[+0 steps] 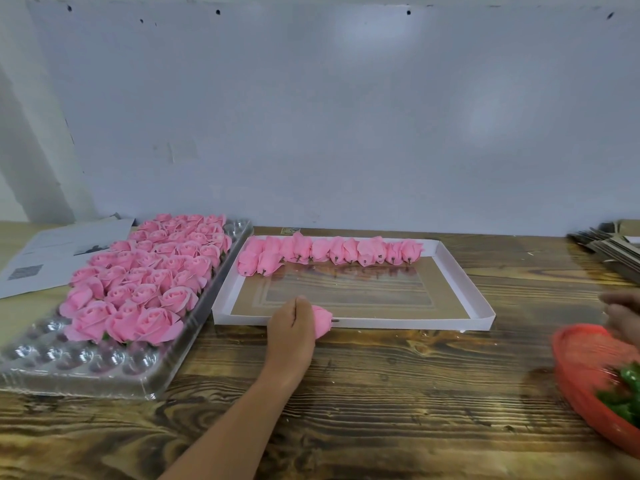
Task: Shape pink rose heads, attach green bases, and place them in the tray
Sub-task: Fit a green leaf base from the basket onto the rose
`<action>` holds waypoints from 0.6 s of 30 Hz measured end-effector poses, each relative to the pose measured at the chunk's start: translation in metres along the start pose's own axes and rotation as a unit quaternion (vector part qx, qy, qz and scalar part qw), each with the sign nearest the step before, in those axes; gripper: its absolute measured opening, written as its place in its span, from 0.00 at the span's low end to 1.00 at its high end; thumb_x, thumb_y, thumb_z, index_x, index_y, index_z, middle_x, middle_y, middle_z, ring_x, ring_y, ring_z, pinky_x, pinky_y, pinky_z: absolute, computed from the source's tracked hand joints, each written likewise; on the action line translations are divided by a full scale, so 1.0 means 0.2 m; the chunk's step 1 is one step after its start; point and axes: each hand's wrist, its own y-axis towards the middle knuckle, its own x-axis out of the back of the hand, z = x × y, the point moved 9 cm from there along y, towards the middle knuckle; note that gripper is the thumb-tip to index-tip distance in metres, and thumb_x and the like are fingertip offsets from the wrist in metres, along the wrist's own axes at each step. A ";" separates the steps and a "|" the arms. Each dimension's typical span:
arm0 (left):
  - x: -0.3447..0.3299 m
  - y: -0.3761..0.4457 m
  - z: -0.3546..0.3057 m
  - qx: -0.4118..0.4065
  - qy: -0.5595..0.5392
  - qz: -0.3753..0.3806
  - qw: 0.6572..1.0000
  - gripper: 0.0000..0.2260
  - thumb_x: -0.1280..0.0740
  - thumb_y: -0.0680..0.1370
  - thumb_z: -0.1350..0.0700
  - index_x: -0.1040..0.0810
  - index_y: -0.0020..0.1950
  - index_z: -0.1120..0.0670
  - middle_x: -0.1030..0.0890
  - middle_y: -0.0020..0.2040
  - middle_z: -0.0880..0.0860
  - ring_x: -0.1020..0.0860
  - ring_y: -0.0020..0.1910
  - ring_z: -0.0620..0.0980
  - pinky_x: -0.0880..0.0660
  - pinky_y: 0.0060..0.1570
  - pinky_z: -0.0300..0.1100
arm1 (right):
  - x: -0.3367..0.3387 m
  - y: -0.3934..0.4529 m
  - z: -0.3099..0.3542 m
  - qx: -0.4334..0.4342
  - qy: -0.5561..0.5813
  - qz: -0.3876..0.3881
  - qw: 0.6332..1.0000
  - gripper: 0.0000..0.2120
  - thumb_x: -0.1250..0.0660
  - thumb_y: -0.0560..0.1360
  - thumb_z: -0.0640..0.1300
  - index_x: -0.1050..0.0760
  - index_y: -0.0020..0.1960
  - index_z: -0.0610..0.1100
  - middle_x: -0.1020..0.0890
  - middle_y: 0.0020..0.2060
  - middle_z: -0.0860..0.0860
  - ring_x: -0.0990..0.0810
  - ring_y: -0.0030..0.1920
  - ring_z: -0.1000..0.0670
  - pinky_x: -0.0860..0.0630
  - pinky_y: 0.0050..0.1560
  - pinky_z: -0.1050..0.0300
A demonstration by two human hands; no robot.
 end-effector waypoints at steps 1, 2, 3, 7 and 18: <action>0.00 0.00 0.00 0.004 -0.008 0.002 1.000 0.17 0.46 0.84 0.49 0.26 0.42 0.56 0.31 0.39 0.53 0.29 0.39 0.51 0.33 0.39 0.48 | -0.03 -0.05 0.11 -0.021 0.071 -0.009 0.997 0.07 0.36 0.82 0.42 0.22 0.58 0.46 0.18 0.44 0.41 0.16 0.43 0.48 0.19 0.43 0.54; 0.00 0.00 0.00 0.008 -0.017 0.002 1.000 0.17 0.46 0.84 0.49 0.26 0.42 0.56 0.31 0.40 0.54 0.29 0.39 0.52 0.33 0.40 0.48 | -0.10 -0.10 0.22 -0.036 0.160 0.006 0.987 0.07 0.35 0.80 0.45 0.21 0.57 0.47 0.17 0.44 0.43 0.15 0.40 0.51 0.17 0.41 0.59; 0.00 0.00 0.00 0.012 -0.025 0.001 1.000 0.17 0.45 0.84 0.49 0.26 0.43 0.57 0.30 0.40 0.54 0.29 0.40 0.52 0.33 0.40 0.49 | -0.16 -0.17 0.38 -0.022 0.212 0.026 0.977 0.10 0.33 0.77 0.50 0.20 0.56 0.47 0.15 0.43 0.45 0.14 0.40 0.53 0.17 0.40 0.61; 0.00 -0.01 -0.01 0.011 -0.035 -0.002 0.999 0.17 0.45 0.85 0.50 0.26 0.43 0.57 0.31 0.41 0.54 0.30 0.39 0.52 0.33 0.40 0.49 | -0.59 -0.35 0.69 -0.054 0.337 0.117 0.933 0.16 0.32 0.71 0.52 0.18 0.54 0.46 0.14 0.41 0.48 0.16 0.36 0.53 0.20 0.33 0.64; 0.05 -0.02 -0.08 -0.091 0.036 -0.067 0.993 0.20 0.45 0.86 0.55 0.31 0.34 0.53 0.31 0.32 0.49 0.30 0.30 0.37 0.33 0.31 0.29 | -1.53 -0.62 0.68 -0.319 0.465 0.239 0.791 0.13 0.37 0.83 0.47 0.20 0.54 0.39 0.15 0.37 0.44 0.19 0.31 0.53 0.21 0.30 0.63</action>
